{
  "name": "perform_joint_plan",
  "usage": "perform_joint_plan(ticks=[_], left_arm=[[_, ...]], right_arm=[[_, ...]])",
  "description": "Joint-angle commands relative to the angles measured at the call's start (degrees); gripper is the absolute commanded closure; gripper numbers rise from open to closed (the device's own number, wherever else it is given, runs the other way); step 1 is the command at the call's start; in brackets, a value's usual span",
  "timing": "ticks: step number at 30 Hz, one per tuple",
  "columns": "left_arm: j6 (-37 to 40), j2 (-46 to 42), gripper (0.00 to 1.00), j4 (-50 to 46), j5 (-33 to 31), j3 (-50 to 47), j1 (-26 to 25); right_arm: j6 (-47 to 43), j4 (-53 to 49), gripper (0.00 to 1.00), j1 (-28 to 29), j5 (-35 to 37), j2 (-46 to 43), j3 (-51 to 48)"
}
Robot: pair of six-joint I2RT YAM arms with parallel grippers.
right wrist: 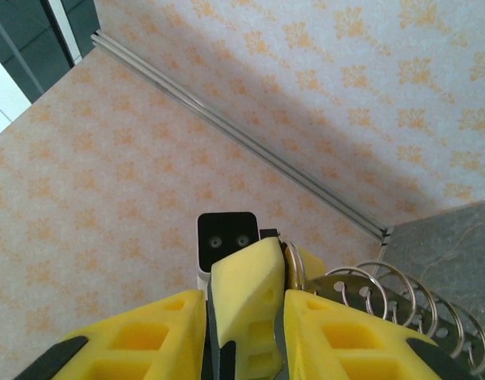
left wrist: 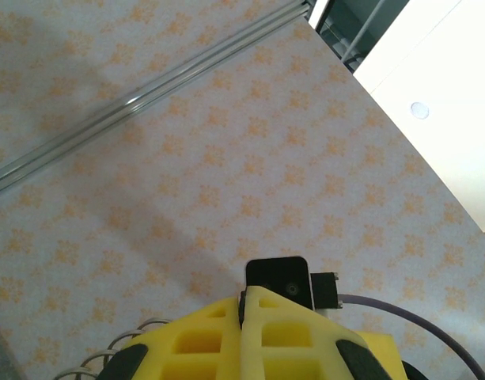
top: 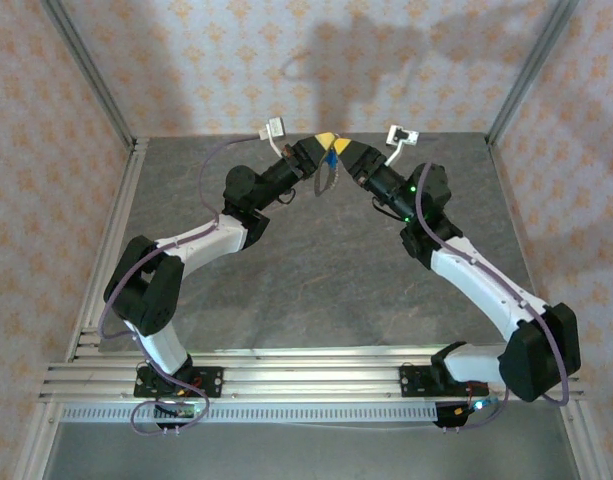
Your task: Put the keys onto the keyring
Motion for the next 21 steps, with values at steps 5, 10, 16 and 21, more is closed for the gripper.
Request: perform_joint_plan(ticks=[5, 10, 16, 21], left_arm=[[-0.2, -0.1, 1.00, 3.9, -0.8, 1.2, 0.0], [-0.2, -0.3, 1.00, 3.9, -0.8, 1.0, 0.0], [-0.2, -0.3, 1.00, 4.0, -0.8, 1.0, 0.0], [-0.4, -0.2, 1.00, 4.3, -0.8, 0.9, 0.0]], right_arm=[[-0.1, 3.5, 0.68, 0.6, 2.0, 0.1, 1.5], [-2.7, 0.9, 0.69, 0.4, 4.3, -1.9, 0.9], [-3.4, 0.0, 0.69, -0.4, 5.8, -3.5, 0.3], [-2.9, 0.5, 0.69, -0.4, 4.9, -2.1, 1.3]])
